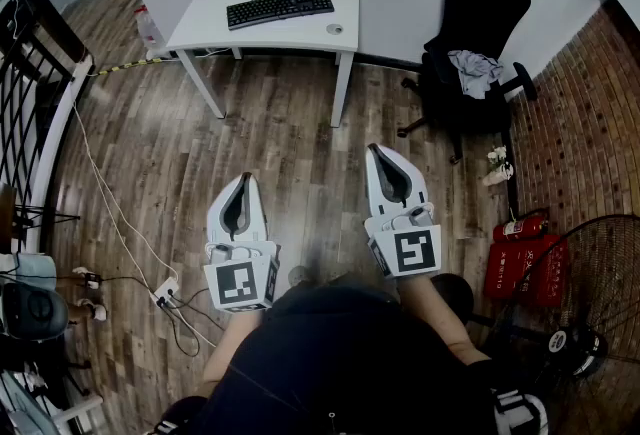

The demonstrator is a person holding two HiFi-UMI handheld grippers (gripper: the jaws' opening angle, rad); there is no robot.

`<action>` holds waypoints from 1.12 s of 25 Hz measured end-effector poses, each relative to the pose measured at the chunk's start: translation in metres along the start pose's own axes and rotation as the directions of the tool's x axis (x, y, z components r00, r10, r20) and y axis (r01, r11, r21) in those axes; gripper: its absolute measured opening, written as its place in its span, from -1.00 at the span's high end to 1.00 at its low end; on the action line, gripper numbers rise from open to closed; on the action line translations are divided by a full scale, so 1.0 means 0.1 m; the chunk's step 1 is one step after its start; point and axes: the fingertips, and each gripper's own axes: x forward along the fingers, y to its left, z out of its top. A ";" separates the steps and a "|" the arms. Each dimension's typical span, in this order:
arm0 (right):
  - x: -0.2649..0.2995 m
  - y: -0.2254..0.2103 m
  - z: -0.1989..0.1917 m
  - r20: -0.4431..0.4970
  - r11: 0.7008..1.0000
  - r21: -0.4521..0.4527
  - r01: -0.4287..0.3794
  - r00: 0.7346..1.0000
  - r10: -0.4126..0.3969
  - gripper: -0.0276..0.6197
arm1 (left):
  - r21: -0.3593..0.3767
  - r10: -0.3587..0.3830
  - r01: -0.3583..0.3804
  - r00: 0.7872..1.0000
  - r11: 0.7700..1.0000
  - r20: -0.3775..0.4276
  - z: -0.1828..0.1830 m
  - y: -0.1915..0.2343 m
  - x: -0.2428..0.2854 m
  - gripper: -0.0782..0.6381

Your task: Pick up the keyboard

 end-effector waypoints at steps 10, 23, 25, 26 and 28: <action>-0.39 -0.33 0.01 0.032 0.999 0.045 -0.027 0.999 0.025 0.88 | -0.039 0.040 -0.040 0.999 0.998 0.010 0.11 -0.51 -0.12 0.75; 0.56 -0.42 -0.33 0.001 0.997 0.053 -0.060 0.998 0.060 0.88 | -0.105 0.030 -0.033 0.999 0.994 -0.031 -0.22 0.19 0.82 0.37; 0.87 -0.46 -0.42 -0.019 0.997 0.058 -0.051 0.998 0.052 0.88 | -0.105 0.019 -0.023 0.999 0.994 -0.044 -0.29 0.38 1.09 0.37; 1.04 -0.48 -0.45 -0.018 0.997 0.058 -0.052 0.998 0.053 0.88 | -0.104 0.012 -0.017 0.999 0.994 -0.049 -0.32 0.47 1.24 0.37; 1.38 -0.53 -0.51 -0.009 0.997 0.060 -0.054 0.998 0.054 0.88 | -0.102 0.002 -0.007 0.999 0.995 -0.052 -0.34 0.67 1.55 0.37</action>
